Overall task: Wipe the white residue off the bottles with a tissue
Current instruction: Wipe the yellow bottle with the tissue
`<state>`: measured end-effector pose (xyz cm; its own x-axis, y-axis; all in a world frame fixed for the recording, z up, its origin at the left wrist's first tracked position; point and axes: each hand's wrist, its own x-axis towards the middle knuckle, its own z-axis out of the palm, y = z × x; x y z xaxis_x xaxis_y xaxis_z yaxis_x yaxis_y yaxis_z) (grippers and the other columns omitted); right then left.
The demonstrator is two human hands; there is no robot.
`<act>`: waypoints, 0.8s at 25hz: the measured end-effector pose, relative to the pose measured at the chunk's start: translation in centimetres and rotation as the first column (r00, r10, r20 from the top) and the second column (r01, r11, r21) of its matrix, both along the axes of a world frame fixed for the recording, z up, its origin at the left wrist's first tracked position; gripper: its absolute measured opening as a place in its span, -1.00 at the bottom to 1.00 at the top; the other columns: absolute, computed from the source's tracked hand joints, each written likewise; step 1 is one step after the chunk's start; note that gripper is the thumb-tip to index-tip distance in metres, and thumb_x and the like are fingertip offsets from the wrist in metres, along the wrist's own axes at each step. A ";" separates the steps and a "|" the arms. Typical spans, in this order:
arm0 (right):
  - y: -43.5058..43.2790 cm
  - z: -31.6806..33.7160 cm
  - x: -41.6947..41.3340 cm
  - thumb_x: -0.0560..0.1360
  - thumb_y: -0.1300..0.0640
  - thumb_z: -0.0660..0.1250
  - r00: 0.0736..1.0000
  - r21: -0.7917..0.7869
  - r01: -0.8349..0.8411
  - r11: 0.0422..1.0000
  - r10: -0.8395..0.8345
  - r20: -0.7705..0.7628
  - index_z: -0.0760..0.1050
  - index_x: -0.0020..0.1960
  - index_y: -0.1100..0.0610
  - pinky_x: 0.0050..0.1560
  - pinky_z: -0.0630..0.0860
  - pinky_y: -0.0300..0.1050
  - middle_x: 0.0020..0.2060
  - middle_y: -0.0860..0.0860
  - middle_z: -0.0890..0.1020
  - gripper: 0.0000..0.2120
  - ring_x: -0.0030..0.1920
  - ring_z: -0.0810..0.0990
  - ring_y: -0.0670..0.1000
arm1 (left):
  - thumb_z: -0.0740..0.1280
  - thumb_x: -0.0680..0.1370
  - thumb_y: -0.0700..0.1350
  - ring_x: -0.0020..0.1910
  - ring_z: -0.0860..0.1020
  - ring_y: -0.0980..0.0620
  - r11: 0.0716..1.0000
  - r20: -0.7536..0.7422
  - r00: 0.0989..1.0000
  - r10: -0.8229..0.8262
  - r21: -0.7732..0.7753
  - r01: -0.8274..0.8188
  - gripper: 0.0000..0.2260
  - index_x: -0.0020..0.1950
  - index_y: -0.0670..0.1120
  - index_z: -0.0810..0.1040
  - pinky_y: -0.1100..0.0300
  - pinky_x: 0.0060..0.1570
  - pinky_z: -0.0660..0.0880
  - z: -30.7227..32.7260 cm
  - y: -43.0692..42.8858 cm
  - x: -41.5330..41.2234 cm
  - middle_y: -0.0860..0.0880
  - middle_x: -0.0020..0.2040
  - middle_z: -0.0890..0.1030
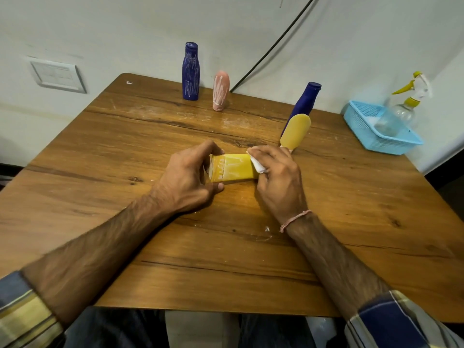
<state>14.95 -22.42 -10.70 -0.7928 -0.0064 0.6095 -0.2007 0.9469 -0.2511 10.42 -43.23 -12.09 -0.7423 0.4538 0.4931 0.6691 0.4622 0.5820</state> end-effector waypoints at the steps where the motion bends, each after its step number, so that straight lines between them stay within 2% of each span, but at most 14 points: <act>1: -0.9 0.3 0.1 0.42 0.50 0.31 0.998 0.013 -0.063 0.998 0.063 0.023 0.60 0.29 0.22 0.35 0.33 -0.26 0.17 0.10 0.66 -0.52 0.24 0.54 0.07 | 0.62 0.38 -0.10 -0.15 0.45 0.33 1.000 -0.025 1.000 0.000 -0.008 0.000 -0.51 0.22 -0.14 0.52 0.47 -0.20 0.30 0.0 0.1 0.1 0.11 -0.03 0.50; 4: -1.4 0.7 0.4 0.39 0.51 0.28 0.965 0.034 -0.260 0.965 0.259 0.050 0.59 0.31 0.22 0.36 0.39 -0.24 0.19 0.10 0.66 -0.47 0.26 0.54 0.07 | 0.64 0.34 -0.12 -0.23 0.43 0.34 1.000 -0.061 0.998 0.005 -0.013 -0.005 -0.52 0.17 -0.16 0.54 0.50 -0.27 0.31 0.0 0.2 0.1 0.13 -0.10 0.49; 5: -0.7 0.7 0.3 0.40 0.52 0.27 0.967 0.032 -0.254 0.967 0.252 0.043 0.59 0.31 0.22 0.37 0.40 -0.21 0.19 0.11 0.66 -0.47 0.26 0.54 0.07 | 0.64 0.34 -0.11 -0.23 0.43 0.34 1.000 -0.062 0.998 0.008 -0.009 -0.009 -0.50 0.18 -0.16 0.54 0.51 -0.28 0.32 0.0 0.2 0.1 0.13 -0.09 0.49; 7: 0.8 0.5 0.1 0.39 0.53 0.27 0.992 -0.012 -0.127 0.992 0.127 0.013 0.61 0.29 0.22 0.41 0.38 -0.21 0.18 0.11 0.66 -0.47 0.26 0.55 0.08 | 0.64 0.36 -0.09 -0.21 0.44 0.33 1.000 -0.062 0.998 0.011 -0.003 -0.011 -0.48 0.23 -0.17 0.53 0.49 -0.27 0.31 -0.2 0.1 -0.1 0.10 -0.06 0.50; 9: 0.8 0.1 0.2 0.39 0.54 0.27 1.000 -0.052 -0.018 0.998 0.018 0.008 0.61 0.29 0.22 0.43 0.33 -0.28 0.19 0.10 0.66 -0.47 0.27 0.53 0.08 | 0.63 0.36 -0.07 -0.19 0.45 0.32 1.000 -0.052 0.998 0.016 0.004 -0.016 -0.46 0.25 -0.17 0.53 0.47 -0.25 0.32 -0.4 0.1 -0.2 0.07 -0.06 0.53; 11: -0.4 -0.5 0.5 0.40 0.53 0.28 0.998 -0.028 -0.061 0.998 0.062 0.011 0.59 0.31 0.22 0.41 0.26 -0.37 0.21 0.11 0.65 -0.47 0.28 0.52 0.08 | 0.63 0.35 -0.02 -0.21 0.47 0.31 0.999 -0.030 0.999 0.037 0.006 -0.037 -0.46 0.24 -0.13 0.53 0.51 -0.30 0.32 -0.5 0.0 -0.3 0.08 -0.07 0.54; 14: -0.3 -1.2 0.6 0.39 0.54 0.28 0.983 0.032 -0.184 0.982 0.185 -0.008 0.58 0.32 0.24 0.39 0.38 -0.21 0.21 0.14 0.64 -0.46 0.26 0.54 0.11 | 0.62 0.34 0.03 -0.21 0.49 0.30 0.998 0.001 0.998 0.059 0.016 -0.059 -0.46 0.24 -0.09 0.52 0.54 -0.33 0.37 -0.4 -0.1 -0.3 0.07 -0.08 0.56; 17: 0.2 -1.0 0.3 0.40 0.53 0.28 0.999 -0.049 -0.040 0.998 0.040 -0.002 0.58 0.32 0.23 0.40 0.27 -0.37 0.22 0.11 0.64 -0.47 0.27 0.53 0.10 | 0.61 0.37 0.03 -0.16 0.48 0.34 0.998 0.036 0.998 0.049 0.039 -0.050 -0.45 0.27 -0.08 0.51 0.57 -0.25 0.42 -0.2 0.0 -0.1 0.11 -0.04 0.53; 18: -0.5 -1.0 0.4 0.41 0.51 0.28 1.000 -0.052 -0.031 0.998 0.031 0.000 0.58 0.32 0.23 0.40 0.30 -0.33 0.22 0.11 0.64 -0.48 0.27 0.53 0.09 | 0.61 0.37 0.02 -0.17 0.48 0.34 0.998 0.041 0.998 0.050 0.041 -0.051 -0.46 0.26 -0.09 0.52 0.57 -0.25 0.42 -0.1 0.0 0.0 0.13 -0.05 0.52; 20: -1.8 -1.3 0.9 0.43 0.51 0.28 0.990 0.007 -0.142 0.990 0.142 -0.006 0.58 0.31 0.24 0.37 0.41 -0.18 0.21 0.13 0.64 -0.51 0.27 0.53 0.09 | 0.62 0.35 0.01 -0.22 0.49 0.33 0.998 0.028 0.998 0.054 0.041 -0.056 -0.46 0.23 -0.11 0.53 0.54 -0.26 0.42 0.0 0.0 0.0 0.16 -0.11 0.51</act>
